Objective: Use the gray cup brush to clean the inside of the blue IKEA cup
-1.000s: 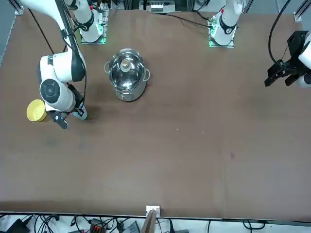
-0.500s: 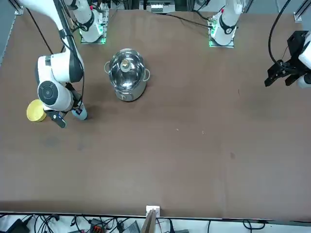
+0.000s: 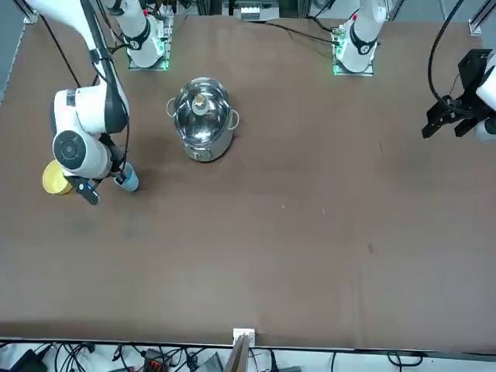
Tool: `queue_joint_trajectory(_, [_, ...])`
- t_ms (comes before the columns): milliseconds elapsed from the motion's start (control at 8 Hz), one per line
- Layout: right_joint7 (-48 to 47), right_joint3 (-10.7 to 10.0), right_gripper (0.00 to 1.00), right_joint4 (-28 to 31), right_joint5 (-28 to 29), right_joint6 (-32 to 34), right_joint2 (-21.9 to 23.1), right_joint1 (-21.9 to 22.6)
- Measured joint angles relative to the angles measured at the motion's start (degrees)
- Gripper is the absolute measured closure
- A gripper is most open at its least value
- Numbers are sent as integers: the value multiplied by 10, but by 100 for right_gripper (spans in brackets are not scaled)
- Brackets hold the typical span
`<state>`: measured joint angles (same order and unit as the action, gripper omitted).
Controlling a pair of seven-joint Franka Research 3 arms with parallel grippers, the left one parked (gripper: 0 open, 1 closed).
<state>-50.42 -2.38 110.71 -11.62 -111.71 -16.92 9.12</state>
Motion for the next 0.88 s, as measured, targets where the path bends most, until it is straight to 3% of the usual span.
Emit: queue_joint_trajectory(875, [-16,9,97,-55,27,-1,-36,5])
